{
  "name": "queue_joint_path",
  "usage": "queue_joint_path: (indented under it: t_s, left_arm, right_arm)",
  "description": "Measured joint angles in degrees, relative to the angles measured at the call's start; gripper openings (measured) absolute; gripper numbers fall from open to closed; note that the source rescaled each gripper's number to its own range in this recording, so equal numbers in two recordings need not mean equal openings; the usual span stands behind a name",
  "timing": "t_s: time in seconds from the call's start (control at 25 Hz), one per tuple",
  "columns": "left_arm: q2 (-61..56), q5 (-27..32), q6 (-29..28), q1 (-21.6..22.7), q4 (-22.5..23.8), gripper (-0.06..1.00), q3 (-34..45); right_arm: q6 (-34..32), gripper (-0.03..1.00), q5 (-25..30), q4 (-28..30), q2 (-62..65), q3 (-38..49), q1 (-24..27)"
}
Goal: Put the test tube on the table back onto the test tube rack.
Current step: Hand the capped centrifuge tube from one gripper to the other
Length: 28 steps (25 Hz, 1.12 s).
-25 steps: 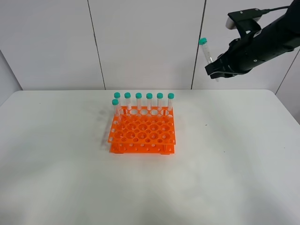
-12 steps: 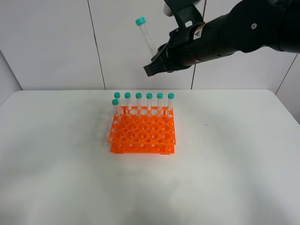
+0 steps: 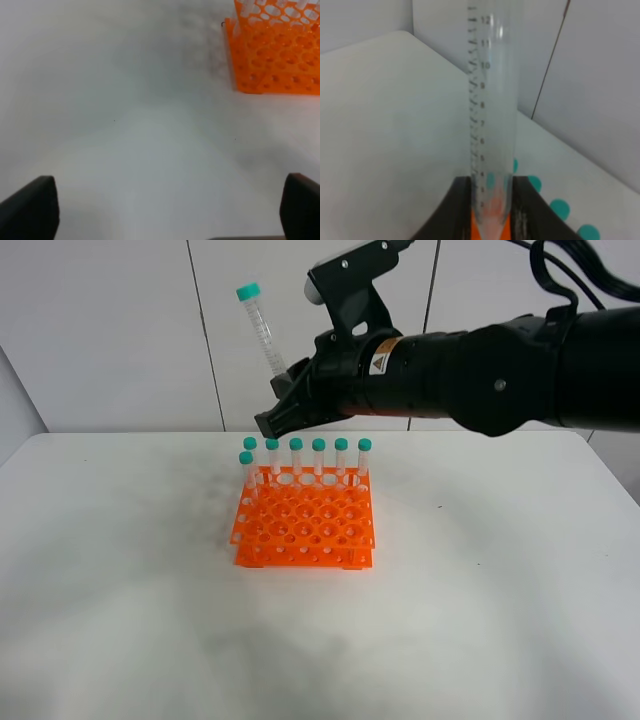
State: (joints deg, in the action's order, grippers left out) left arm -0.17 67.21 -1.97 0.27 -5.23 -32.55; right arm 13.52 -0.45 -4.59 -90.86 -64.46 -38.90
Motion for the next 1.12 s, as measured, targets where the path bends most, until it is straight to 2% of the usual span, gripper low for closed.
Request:
queue_joint_path:
  t_s: [0.44,0.92,1.12]
  left_arm:
    - [0.0,0.0,0.0,0.0,0.0,1.00,0.0]
    - [0.0,0.0,0.0,0.0,0.0,1.00,0.0]
    - [0.0,0.0,0.0,0.0,0.0,1.00,0.0]
  right_arm:
    - [-0.6,0.00,-11.6,-1.7,9.2,16.9,0.0]
    - [-1.4,0.00,-14.5,-1.9,18.3,29.4,0.0]
    - [-1.4,0.00,-16.0,-1.9,18.3,30.2,0.0]
